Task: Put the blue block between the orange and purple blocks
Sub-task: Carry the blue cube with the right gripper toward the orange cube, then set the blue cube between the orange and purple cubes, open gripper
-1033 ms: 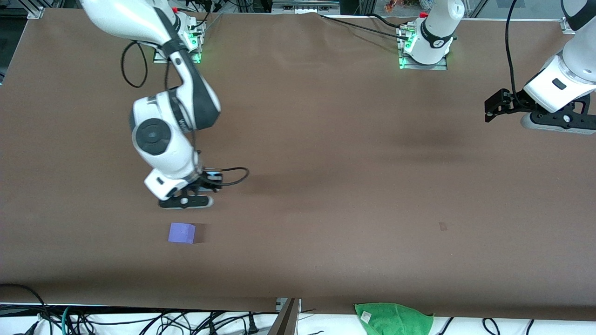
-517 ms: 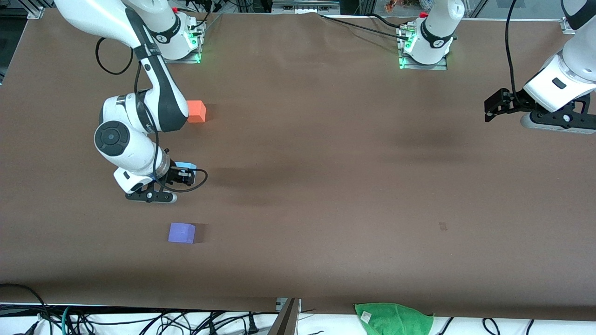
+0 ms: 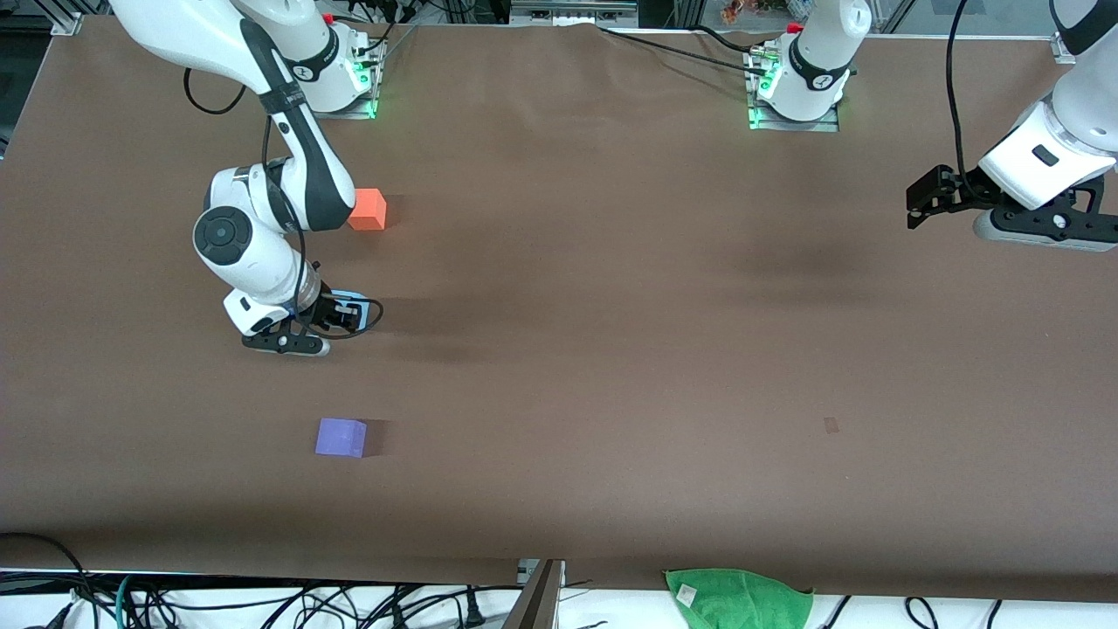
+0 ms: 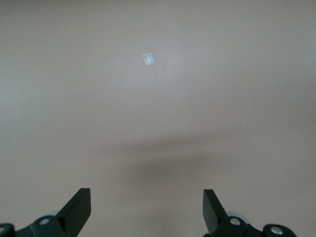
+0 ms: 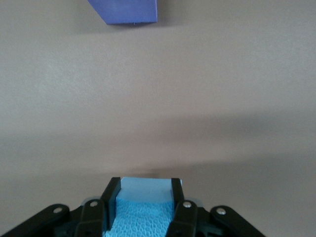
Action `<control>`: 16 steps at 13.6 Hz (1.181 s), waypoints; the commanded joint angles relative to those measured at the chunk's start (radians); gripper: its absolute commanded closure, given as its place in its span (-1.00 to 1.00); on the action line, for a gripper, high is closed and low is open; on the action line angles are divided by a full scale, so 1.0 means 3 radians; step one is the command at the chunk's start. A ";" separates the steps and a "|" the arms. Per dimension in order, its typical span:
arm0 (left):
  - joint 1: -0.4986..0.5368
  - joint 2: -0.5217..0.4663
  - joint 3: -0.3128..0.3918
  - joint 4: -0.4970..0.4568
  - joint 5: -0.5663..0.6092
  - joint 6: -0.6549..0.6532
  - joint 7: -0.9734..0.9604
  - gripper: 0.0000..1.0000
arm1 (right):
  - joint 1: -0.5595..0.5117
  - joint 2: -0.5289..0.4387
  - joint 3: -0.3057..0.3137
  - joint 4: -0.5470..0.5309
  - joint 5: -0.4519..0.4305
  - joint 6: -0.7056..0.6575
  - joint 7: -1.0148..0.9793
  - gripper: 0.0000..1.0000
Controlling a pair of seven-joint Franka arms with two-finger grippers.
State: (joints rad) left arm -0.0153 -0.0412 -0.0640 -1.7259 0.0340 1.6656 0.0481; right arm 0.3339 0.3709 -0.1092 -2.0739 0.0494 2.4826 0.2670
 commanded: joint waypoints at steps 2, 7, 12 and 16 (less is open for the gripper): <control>-0.0067 0.0076 -0.0047 0.0200 -0.0072 -0.0086 0.0075 -1.00 | -0.0009 -0.0162 0.0001 -0.0414 0.0076 0.0422 -0.0241 0.35; -0.0041 0.0081 -0.0047 0.0200 -0.0083 -0.0086 0.0075 -1.00 | -0.0009 -0.0157 0.0001 -0.0578 0.0076 0.0687 -0.0241 0.34; -0.0041 0.0081 -0.0047 0.0200 -0.0083 -0.0086 0.0070 -1.00 | -0.0009 -0.0152 0.0006 -0.0650 0.0071 0.0806 -0.0241 -0.54; -0.0051 0.0081 -0.0047 0.0205 -0.0088 -0.0086 0.0059 -1.00 | -0.0009 -0.0167 0.0001 -0.0578 0.0071 0.0786 -0.0353 -0.97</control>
State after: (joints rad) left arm -0.0302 -0.0302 -0.0795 -1.6965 0.0339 1.6643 0.0482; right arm 0.3338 0.3644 -0.1093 -2.2257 0.0502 2.7132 0.2081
